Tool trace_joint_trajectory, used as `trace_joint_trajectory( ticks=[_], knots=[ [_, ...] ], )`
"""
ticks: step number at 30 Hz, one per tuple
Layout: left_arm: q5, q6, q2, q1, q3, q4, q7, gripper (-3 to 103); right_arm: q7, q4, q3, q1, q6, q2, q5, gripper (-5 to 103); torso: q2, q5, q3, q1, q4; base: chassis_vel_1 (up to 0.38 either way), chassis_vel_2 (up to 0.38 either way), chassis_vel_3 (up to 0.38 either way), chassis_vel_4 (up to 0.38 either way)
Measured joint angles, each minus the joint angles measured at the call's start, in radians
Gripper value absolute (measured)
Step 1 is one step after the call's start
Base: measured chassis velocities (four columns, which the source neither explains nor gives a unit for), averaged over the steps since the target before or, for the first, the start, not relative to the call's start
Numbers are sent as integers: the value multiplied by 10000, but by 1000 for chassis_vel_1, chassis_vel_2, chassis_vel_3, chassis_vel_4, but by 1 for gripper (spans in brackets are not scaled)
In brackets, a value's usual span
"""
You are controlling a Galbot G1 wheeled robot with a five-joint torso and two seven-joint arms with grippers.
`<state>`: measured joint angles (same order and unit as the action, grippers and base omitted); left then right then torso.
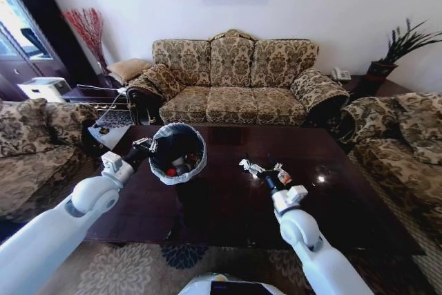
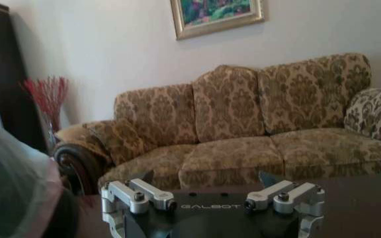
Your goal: Move to the front of the table and place the trash on the table into the trash bin.
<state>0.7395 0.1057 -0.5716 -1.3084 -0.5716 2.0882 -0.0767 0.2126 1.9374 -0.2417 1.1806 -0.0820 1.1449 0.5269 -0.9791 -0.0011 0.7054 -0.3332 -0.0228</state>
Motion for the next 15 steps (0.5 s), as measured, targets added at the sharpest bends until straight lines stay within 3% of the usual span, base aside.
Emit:
trace_joint_trajectory(
  ticks=[2,5,10,15],
  knots=[
    [-55,14,-33,-42,32,14,1,3,-12,-999,144,-569,-91,198,-124,100,2,0,0,-2,-14,54,73,-1,-25],
    [-85,23,-54,-60,44,24,-1,3,-68,-1911,263,-972,-100,396,-282,100,3,5,1,-2,-14,51,84,3,-33],
    [-80,41,-20,-66,57,47,21,3,-201,-4103,431,-1750,31,1157,-643,100,3,20,1,-3,8,0,0,0,0],
    [-60,48,22,-73,57,23,30,3,-304,-5460,493,-2281,171,1725,-824,100,3,10,1,-1,4,0,0,0,0]
  ],
)
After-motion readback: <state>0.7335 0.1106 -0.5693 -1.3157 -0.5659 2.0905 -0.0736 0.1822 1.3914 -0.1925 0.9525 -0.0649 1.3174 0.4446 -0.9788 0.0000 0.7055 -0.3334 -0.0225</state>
